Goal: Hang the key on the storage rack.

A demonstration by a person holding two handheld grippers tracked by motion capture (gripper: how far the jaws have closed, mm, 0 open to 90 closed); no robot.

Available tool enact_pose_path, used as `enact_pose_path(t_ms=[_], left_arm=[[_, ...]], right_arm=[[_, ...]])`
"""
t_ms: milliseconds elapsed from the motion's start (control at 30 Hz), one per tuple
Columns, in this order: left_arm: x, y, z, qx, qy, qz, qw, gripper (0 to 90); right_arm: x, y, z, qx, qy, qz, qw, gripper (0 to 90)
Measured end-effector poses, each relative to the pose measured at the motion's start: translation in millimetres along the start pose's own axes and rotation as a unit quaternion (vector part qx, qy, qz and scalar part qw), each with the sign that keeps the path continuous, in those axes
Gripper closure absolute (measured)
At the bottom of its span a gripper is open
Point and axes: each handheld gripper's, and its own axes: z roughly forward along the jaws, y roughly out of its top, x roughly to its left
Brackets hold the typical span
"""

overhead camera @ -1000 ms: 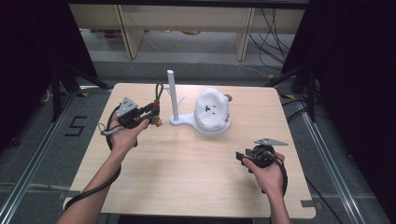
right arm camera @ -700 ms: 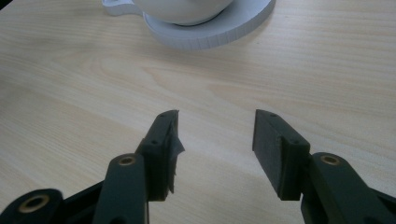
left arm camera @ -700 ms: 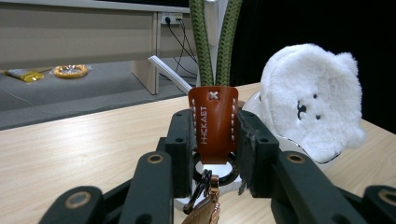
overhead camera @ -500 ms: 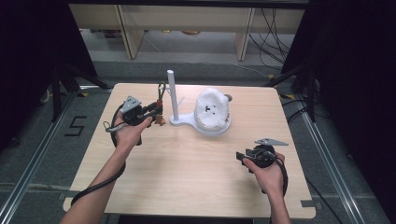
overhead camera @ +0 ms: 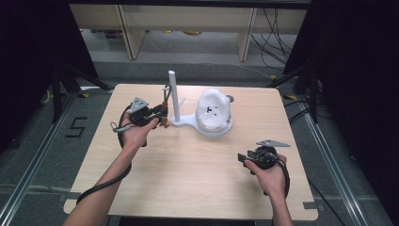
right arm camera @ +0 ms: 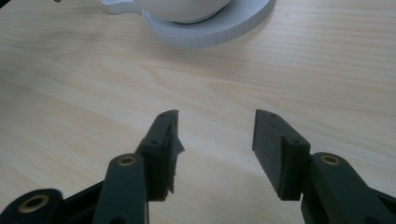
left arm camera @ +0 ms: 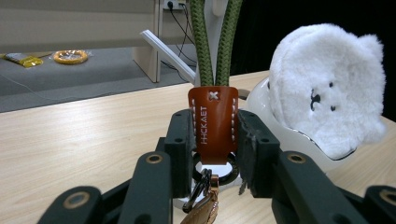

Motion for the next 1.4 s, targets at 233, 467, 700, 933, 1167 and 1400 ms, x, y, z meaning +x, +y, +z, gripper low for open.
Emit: enact_pose_path(t_ms=[233, 467, 700, 933, 1167, 1400], left_arm=[[-0.1, -3.8, 6.8, 0.008, 0.004, -0.001, 1.0000, 67.1], [0.1, -5.4, 10.0, 0.012, 0.009, 0.005, 0.9999, 65.6], [-1.5, -3.3, 4.6, 0.026, 0.019, 0.012, 0.9994, 46.3], [-2.1, -2.8, -15.2, 0.048, 0.027, 0.045, 0.9975, 38.7], [0.4, -11.3, -44.6, 0.071, 0.034, 0.057, 0.9952, 34.5], [12.2, -31.7, -81.8, 0.084, 0.048, 0.067, 0.9931, 33.6]], right_arm=[[-1.4, -0.1, -0.6, -0.004, -0.003, -0.007, 1.0000, 51.4], [-0.9, -0.6, -0.6, 0.001, -0.004, -0.005, 1.0000, 51.2], [-1.3, -0.6, -0.6, -0.001, -0.005, -0.007, 1.0000, 50.7], [1.1, -1.2, -0.6, -0.001, 0.002, 0.018, 0.9998, 50.4], [-3.5, -0.9, -1.3, -0.005, -0.012, -0.003, 0.9999, 50.1], [-2.1, -2.3, -1.3, -0.004, -0.008, 0.021, 0.9997, 49.9]])
